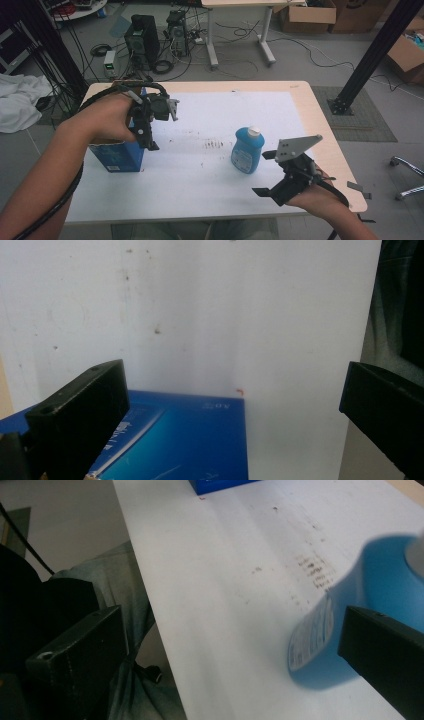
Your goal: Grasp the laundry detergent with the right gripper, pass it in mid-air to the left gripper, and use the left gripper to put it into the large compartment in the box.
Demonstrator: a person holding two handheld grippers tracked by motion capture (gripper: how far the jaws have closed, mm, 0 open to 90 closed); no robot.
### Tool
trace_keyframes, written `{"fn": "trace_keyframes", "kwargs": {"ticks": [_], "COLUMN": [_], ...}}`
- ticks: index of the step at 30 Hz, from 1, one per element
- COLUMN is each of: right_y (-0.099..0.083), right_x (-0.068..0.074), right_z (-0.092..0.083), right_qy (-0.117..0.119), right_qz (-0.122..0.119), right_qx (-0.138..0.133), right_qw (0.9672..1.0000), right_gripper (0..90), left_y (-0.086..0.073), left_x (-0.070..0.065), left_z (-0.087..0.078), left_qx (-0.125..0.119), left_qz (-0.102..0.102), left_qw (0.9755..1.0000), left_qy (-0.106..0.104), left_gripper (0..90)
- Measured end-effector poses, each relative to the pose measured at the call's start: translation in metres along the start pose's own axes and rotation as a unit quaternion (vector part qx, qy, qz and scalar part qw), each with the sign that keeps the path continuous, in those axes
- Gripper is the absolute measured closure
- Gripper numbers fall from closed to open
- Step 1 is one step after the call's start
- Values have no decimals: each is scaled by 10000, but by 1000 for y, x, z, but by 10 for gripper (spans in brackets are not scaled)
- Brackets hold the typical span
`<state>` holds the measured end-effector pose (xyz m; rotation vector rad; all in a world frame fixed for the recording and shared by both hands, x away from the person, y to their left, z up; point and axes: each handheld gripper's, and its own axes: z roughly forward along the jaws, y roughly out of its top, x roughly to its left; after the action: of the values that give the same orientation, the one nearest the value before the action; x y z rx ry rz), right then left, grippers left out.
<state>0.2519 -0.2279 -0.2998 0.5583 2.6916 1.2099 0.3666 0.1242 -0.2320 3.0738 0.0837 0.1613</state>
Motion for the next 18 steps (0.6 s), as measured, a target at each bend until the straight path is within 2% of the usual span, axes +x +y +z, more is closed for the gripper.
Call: {"fn": "trace_keyframes", "kwargs": {"ticks": [2, 4, 5, 7, 10, 13, 18], "right_y": [-5, -21, -21, -34, -41, -53, -60], "right_x": [-1, -6, -6, -13, -19, -33, -44], "right_z": [-3, -9, -9, -11, -9, -2, 12], "right_qy": [-30, -222, -222, -381, -509, -662, -706], "right_qz": [70, 287, 287, 459, 542, 801, 913], "right_qx": [-28, -72, -72, -135, -170, -323, -458], "right_qw": [10000, 9993, 9993, 9981, 9971, 9941, 9923], "right_gripper": [0, 0, 0, 0, 0, 0, 0], "left_y": [0, 1, 1, 2, 2, 1, -1], "left_x": [0, 0, 0, 0, 0, 0, -1], "left_z": [1, 1, 1, 2, 1, 1, -1], "left_qx": [-3, -10, -18, -48, -20, -34, -49], "left_qz": [10, 21, 34, 47, 37, 20, 11], "left_qw": [10000, 10000, 10000, 10000, 10000, 10000, 10000], "left_qy": [9, 1, -1, 12, 8, 23, 39], "left_gripper": [1, 1, 1, 1, 1, 1, 1]}}
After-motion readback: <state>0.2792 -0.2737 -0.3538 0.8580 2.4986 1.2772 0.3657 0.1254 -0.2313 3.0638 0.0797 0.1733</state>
